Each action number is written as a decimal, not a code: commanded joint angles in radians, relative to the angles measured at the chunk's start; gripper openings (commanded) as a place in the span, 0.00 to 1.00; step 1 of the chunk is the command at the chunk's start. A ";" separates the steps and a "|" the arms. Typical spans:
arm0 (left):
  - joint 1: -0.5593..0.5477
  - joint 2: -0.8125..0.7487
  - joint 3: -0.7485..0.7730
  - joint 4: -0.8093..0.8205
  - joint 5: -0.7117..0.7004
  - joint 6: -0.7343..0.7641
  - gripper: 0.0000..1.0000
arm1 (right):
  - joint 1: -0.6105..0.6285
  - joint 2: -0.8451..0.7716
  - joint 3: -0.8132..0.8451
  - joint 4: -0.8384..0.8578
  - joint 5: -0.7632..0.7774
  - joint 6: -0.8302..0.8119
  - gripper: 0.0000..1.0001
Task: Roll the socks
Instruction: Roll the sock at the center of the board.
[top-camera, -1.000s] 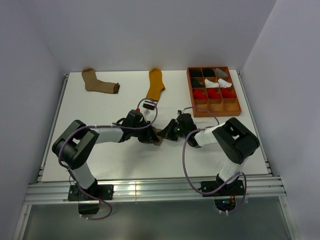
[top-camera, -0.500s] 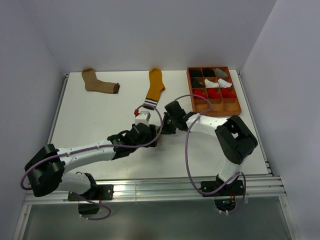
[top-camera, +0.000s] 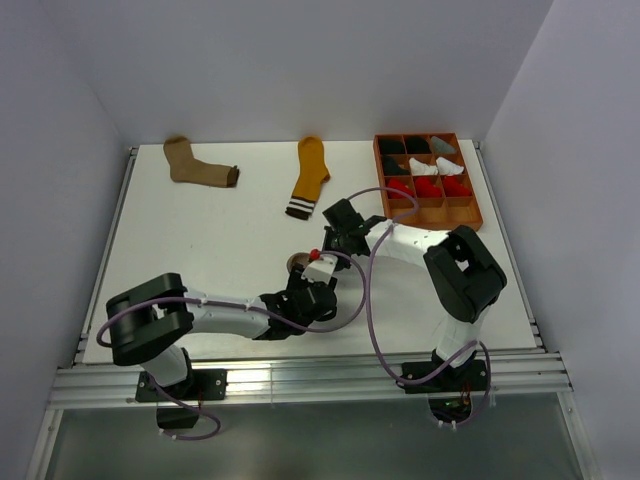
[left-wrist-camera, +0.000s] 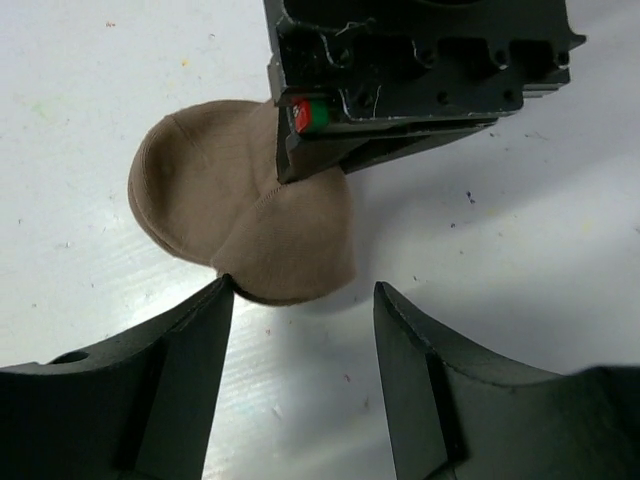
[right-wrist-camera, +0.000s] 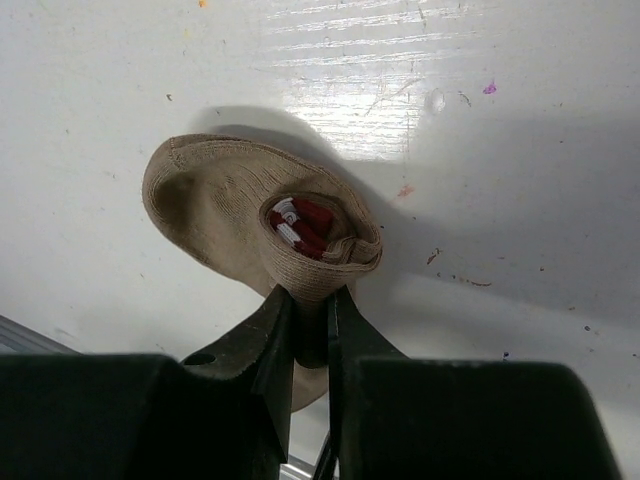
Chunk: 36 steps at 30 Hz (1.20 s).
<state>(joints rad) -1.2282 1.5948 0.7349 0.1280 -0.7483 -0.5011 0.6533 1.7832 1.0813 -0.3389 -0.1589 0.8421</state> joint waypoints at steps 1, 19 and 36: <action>-0.002 0.042 0.027 0.130 -0.074 0.091 0.62 | 0.006 0.031 0.019 -0.058 -0.002 -0.015 0.00; -0.007 -0.045 0.149 -0.067 -0.002 0.070 0.58 | -0.004 0.065 0.035 -0.049 -0.077 -0.029 0.00; 0.104 0.168 0.101 -0.011 0.072 0.024 0.55 | -0.017 0.076 0.011 -0.022 -0.143 -0.028 0.00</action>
<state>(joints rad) -1.1400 1.7283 0.8436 0.1081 -0.7052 -0.4496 0.6361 1.8320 1.1038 -0.3309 -0.2924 0.8352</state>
